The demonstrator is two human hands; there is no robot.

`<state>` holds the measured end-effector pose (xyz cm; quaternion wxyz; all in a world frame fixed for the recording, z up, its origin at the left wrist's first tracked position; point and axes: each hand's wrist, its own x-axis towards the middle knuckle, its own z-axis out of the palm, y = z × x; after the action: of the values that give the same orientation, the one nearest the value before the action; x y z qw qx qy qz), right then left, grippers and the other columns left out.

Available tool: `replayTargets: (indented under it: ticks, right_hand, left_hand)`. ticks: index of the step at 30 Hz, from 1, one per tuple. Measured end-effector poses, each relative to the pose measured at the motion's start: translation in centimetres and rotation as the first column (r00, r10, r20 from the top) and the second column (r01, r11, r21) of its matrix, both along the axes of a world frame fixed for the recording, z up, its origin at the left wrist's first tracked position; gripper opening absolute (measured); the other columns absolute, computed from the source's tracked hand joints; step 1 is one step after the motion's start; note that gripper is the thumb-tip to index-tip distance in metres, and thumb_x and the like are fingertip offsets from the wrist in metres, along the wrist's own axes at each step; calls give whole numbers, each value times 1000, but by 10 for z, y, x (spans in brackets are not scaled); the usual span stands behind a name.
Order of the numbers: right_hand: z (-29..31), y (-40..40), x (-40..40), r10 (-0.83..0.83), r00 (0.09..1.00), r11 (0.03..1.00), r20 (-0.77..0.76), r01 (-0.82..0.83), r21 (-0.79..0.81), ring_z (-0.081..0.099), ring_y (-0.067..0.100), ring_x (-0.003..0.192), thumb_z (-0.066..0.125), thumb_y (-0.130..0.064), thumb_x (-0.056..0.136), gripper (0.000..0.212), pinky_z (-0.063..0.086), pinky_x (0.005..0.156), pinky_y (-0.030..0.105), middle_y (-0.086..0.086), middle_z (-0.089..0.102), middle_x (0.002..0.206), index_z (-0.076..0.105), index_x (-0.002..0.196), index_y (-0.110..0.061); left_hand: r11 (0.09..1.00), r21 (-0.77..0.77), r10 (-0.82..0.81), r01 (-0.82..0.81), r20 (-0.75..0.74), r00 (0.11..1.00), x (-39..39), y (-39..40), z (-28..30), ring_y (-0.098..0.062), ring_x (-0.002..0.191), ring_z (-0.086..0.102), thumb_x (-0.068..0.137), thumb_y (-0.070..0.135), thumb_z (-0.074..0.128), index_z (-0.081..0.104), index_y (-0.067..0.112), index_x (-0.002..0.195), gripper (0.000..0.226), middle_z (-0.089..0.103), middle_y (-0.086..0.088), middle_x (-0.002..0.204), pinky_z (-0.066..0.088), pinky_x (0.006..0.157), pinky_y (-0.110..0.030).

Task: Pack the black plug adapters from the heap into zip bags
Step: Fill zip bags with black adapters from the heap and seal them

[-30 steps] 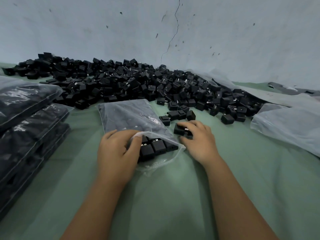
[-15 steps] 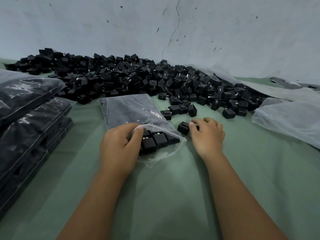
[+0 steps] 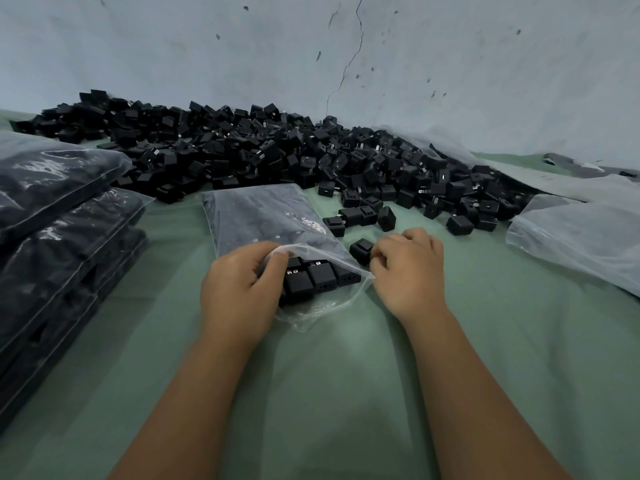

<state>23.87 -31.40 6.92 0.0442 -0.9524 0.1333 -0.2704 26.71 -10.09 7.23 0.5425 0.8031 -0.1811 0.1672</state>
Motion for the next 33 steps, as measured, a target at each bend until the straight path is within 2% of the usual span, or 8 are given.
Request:
replayTargets:
  ticks: [3,7,12,16,20,26,29,33]
  right_hand:
    - [2,3,1,43,999,992,-10,-44,-115,42,15,101,49,-24,88,21,17,91,27,-13,64,87,69,87,-25]
    - [-1,2,3,51,998,998,-26,-52,-35,43,12,101,46,-25,91,27,19,86,26,-12,67,95,70,104,-27]
    - [-2,1,4,104,995,994,-13,-103,33,44,13,98,48,-21,92,23,22,80,24,-9,66,97,70,100,-21]
    - [-2,0,5,143,990,988,-14,-141,64,50,18,97,49,-18,93,22,30,88,28,-4,67,91,71,97,-16]
    - [6,8,3,-1,961,972,275,-64,228,54,21,75,54,-13,87,18,44,74,36,2,65,72,71,80,-10]
    - [13,23,-10,-275,808,823,521,-82,561,54,16,69,50,-18,74,14,39,62,21,-8,57,65,59,64,-14]
    - [12,49,-15,-216,781,803,586,-198,561,50,16,57,50,-14,71,14,39,53,27,-3,52,57,55,59,-9]
    - [11,86,-23,-43,756,801,654,-364,474,44,13,53,52,-10,69,13,36,50,26,-6,46,55,53,57,-7]
  left_hand:
    - [1000,2,3,-3,-9,1000,0,0,-1,-18,69,61,86,38,43,71,28,75,31,64,7,66,51,64,-42]
    - [1000,4,3,-3,-8,1000,1,0,-1,-15,67,59,86,37,43,68,32,71,29,62,9,63,49,61,-38]
    - [1000,4,-2,2,-3,1000,0,0,-1,-15,65,58,86,36,44,67,33,70,29,60,8,62,48,60,-37]
    - [1000,7,4,-4,-5,1000,1,1,-2,-16,67,60,87,37,44,69,32,73,30,62,7,63,50,61,-39]
    - [1000,3,1,-1,-5,1000,2,0,-2,-16,69,61,86,38,44,70,31,74,29,64,8,65,51,64,-41]
    - [1000,4,23,-23,-25,999,4,-1,-4,-17,70,61,85,40,44,68,32,77,27,64,9,66,51,65,-41]
    - [999,12,31,-31,-30,999,3,-1,-3,-16,69,60,85,40,44,68,30,75,28,62,8,64,51,64,-41]
    - [1000,14,25,-25,-13,1000,3,-1,-2,-21,71,61,86,38,44,68,22,74,31,64,4,66,50,65,-45]
